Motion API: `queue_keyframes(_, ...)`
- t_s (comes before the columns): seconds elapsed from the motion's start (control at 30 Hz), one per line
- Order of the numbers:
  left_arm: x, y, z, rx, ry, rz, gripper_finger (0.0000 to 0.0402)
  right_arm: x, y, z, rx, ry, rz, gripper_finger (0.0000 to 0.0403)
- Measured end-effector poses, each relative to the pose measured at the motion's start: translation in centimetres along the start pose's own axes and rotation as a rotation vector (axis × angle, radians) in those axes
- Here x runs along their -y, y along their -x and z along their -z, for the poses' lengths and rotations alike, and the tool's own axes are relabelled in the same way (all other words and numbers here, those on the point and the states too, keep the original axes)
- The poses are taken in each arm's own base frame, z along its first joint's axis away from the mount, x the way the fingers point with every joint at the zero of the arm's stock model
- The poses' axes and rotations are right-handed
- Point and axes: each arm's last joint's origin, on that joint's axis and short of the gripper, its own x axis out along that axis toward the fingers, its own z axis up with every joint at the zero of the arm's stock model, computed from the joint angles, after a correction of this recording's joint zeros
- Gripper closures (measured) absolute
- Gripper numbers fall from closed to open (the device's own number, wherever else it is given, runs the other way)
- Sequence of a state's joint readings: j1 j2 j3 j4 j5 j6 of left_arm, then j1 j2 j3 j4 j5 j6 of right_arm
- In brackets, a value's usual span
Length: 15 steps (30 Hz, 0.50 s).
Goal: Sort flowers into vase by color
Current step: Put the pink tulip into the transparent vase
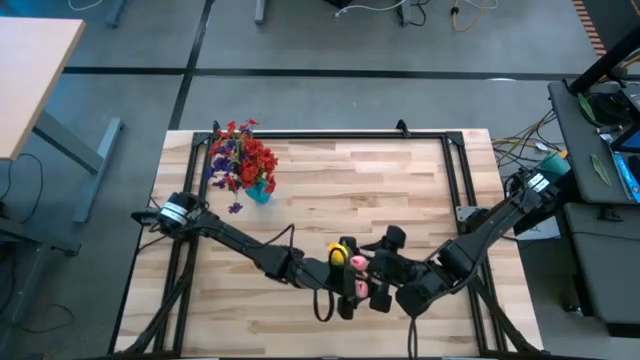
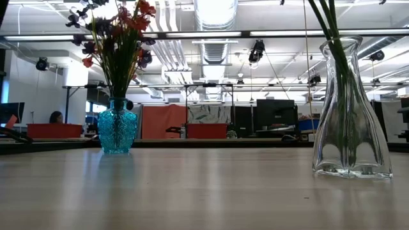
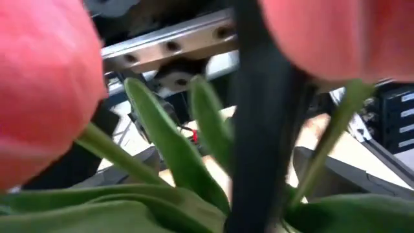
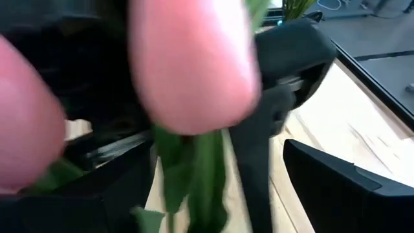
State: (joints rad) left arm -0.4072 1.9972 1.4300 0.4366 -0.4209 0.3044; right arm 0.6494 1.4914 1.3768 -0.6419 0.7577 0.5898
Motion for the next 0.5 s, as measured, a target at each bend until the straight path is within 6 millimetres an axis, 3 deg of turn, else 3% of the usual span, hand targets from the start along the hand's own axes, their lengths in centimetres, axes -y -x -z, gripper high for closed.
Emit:
queue_keyframes(0.1, 0.04, 0.01, 0.00, 0.000, -0.001, 0.004, 0.0065, 0.07, -0.06, 0.02, -0.004, 0.006, 0.001, 0.0087)
queue_keyframes(0.2, 0.10, -0.06, 0.13, -0.002, -0.002, 0.004, 0.0065, 0.05, -0.05, 0.03, -0.005, 0.009, 0.000, 0.0125)
queue_keyframes(0.5, 0.31, -0.04, 0.21, -0.005, -0.001, 0.022, 0.0065, 0.12, -0.16, 0.31, -0.011, 0.019, 0.007, 0.0324)
